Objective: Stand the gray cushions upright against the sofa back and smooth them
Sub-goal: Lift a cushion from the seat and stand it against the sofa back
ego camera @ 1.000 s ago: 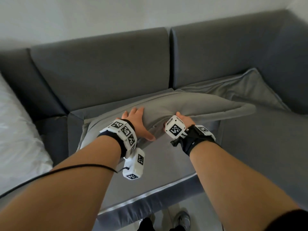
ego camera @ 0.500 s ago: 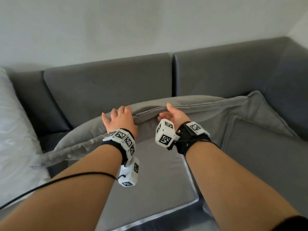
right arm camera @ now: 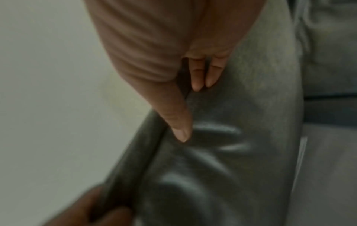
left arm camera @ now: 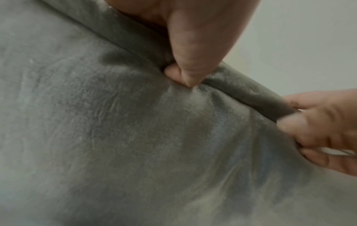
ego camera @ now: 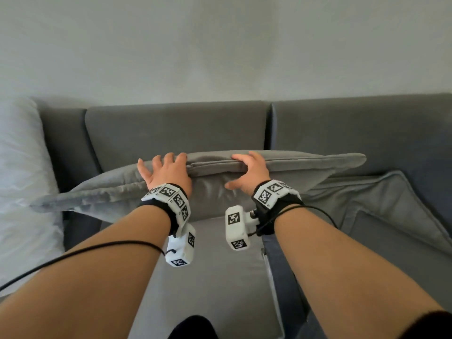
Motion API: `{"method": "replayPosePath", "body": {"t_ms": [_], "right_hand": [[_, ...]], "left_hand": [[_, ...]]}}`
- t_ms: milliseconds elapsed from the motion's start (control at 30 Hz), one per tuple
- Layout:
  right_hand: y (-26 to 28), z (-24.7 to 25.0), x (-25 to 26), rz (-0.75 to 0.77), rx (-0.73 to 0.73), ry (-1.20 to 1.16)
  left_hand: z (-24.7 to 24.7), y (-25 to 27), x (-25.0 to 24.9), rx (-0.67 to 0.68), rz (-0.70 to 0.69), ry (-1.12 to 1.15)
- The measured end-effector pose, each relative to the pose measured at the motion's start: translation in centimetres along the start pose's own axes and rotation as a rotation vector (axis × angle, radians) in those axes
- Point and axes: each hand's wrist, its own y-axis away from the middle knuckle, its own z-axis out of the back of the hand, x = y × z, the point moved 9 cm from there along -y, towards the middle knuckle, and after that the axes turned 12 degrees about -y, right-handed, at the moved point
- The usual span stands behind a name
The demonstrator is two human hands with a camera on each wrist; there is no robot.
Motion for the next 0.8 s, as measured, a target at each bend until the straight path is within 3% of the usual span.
{"method": "replayPosePath", "body": {"t_ms": [267,400,500,666,800], "right_hand": [[-3.7,-1.0,0.1,0.014,-0.036,0.417],[-7.0,-1.6,1.2,0.020,-0.123,0.558],[-9.3,-2.5,2.6,0.047,-0.194,0.620],[-13.4,-3.6,5.9,0.083,-0.215,0.586],[-16.6,-4.1,9.2,0.119,-0.206,0.579]], "left_hand": [[0.1,-4.9,-0.7,-0.077,-0.104,0.044],[-1.3,-8.6,-1.1,0.022,-0.204,0.056],[-2.4,-11.0,-0.6,0.083,-0.276,-0.018],[-0.9,-15.9,0.4,-0.100,-0.287,-0.042],[0.3,-20.1,1.3,-0.065,-0.288,0.009]]}}
